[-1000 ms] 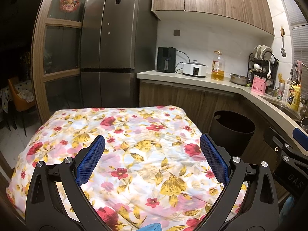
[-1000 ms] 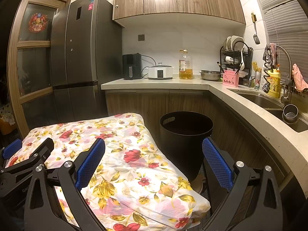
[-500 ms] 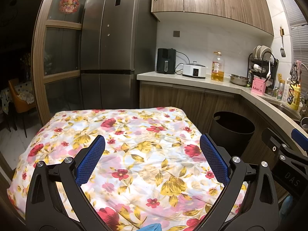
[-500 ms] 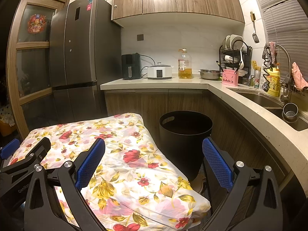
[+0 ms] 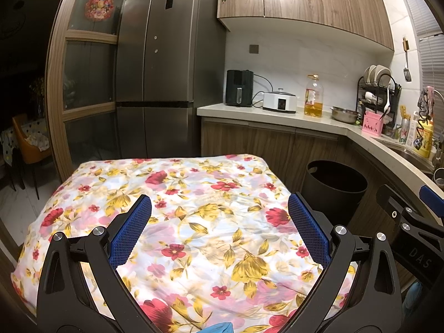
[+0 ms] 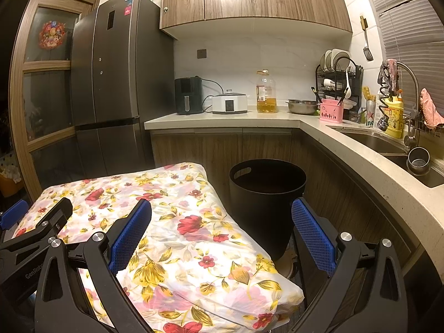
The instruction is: Collect trash
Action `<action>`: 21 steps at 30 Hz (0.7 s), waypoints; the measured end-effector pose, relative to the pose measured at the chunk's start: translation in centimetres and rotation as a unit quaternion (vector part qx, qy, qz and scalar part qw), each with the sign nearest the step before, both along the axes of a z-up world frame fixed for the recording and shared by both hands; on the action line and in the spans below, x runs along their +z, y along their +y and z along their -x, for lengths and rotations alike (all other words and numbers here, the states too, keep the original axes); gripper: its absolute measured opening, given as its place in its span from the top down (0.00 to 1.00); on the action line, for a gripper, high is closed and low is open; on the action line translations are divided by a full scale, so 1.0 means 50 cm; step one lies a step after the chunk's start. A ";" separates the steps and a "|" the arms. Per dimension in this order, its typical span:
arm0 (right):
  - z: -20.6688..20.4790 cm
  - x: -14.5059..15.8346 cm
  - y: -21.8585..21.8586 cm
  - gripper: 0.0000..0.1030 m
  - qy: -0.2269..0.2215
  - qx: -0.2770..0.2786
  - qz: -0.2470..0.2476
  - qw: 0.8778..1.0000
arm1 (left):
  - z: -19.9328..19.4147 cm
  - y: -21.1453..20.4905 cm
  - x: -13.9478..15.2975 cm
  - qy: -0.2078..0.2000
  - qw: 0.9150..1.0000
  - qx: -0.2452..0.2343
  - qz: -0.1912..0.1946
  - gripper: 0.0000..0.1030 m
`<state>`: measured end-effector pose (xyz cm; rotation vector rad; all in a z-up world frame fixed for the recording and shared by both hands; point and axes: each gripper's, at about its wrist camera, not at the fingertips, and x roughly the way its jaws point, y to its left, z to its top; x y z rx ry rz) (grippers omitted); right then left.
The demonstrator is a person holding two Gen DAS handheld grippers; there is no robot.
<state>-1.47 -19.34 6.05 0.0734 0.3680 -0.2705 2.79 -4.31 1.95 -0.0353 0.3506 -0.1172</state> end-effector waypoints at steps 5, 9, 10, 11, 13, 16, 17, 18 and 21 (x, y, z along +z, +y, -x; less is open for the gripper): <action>-0.001 -0.001 0.000 0.06 0.000 -0.001 -0.001 1.000 | -0.001 0.000 0.001 -0.001 1.000 -0.001 -0.001 0.06; 0.000 -0.001 0.000 0.06 0.000 -0.002 -0.001 1.000 | 0.001 -0.002 0.001 0.000 1.000 -0.001 -0.001 0.06; 0.001 -0.001 0.001 0.06 0.000 -0.002 -0.001 1.000 | 0.001 -0.001 0.001 -0.001 1.000 -0.001 -0.001 0.06; 0.001 -0.001 0.000 0.06 0.000 -0.002 -0.001 1.000 | 0.001 -0.001 0.001 -0.001 1.000 -0.001 -0.001 0.06; 0.000 -0.001 -0.001 0.06 0.000 -0.001 -0.002 1.000 | 0.001 -0.002 0.001 -0.001 1.000 -0.001 -0.001 0.06; 0.001 -0.002 -0.001 0.06 0.000 -0.002 -0.002 1.000 | 0.001 -0.002 0.000 0.000 1.000 0.000 -0.001 0.06; 0.001 -0.002 -0.001 0.06 0.000 -0.002 -0.002 1.000 | 0.000 -0.002 0.000 0.000 1.000 -0.001 -0.001 0.06; 0.001 -0.002 -0.002 0.06 0.000 -0.002 -0.002 1.000 | 0.000 -0.002 0.000 0.000 1.000 -0.001 -0.001 0.06; 0.001 -0.002 -0.002 0.06 0.000 -0.002 -0.002 1.000 | 0.000 0.000 0.002 0.000 1.000 -0.001 -0.002 0.06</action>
